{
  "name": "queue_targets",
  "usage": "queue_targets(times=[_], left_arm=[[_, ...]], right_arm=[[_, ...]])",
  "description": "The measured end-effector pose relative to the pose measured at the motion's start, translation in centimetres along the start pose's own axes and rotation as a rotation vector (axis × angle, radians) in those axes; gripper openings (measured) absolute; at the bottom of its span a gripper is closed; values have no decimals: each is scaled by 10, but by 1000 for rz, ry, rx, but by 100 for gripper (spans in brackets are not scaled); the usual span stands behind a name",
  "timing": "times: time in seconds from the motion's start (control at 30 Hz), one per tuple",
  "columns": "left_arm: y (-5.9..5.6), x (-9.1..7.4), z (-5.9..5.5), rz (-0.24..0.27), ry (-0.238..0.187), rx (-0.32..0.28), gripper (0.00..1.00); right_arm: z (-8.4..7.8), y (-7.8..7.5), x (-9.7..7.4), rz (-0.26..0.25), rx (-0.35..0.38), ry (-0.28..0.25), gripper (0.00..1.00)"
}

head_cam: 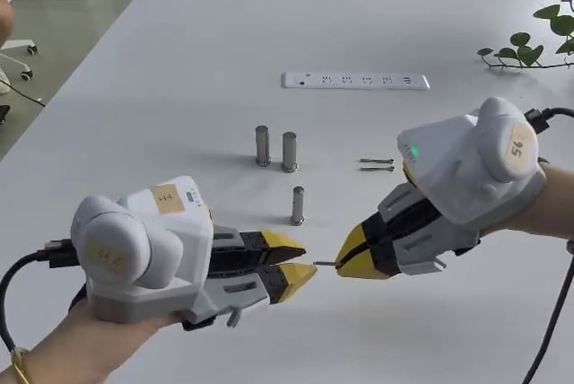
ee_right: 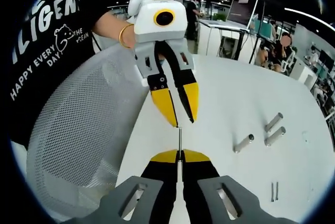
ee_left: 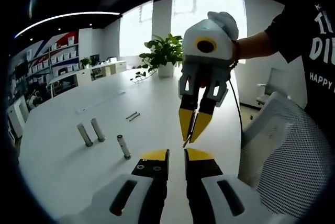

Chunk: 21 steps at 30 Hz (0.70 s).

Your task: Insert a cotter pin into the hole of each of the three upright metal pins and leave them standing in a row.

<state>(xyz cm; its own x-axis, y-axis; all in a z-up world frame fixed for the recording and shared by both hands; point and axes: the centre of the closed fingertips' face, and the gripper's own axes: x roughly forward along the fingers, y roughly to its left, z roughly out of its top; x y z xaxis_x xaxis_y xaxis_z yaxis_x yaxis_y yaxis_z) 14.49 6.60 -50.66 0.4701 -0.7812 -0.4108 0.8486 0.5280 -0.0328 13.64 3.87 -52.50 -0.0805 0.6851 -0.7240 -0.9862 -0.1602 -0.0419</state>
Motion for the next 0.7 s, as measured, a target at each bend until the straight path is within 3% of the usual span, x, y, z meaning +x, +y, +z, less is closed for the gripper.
queue_targets(times=[0.07,0.17,0.3,0.7], left_arm=[[11,-1,-4,56,15,-6,10],[22,-1,-7,98,18,-26,10],[37,-1,-15,171,21,-71,10],[60,17,-20,268,29,-100,15]], right_arm=[[-3,-8,-1,-31,-16,29,0],[-5,-16,-1,-46,10,27,0],[-11,-29,-1,-96,23,71,0],[-25,-57,2,-151,97,108,0]])
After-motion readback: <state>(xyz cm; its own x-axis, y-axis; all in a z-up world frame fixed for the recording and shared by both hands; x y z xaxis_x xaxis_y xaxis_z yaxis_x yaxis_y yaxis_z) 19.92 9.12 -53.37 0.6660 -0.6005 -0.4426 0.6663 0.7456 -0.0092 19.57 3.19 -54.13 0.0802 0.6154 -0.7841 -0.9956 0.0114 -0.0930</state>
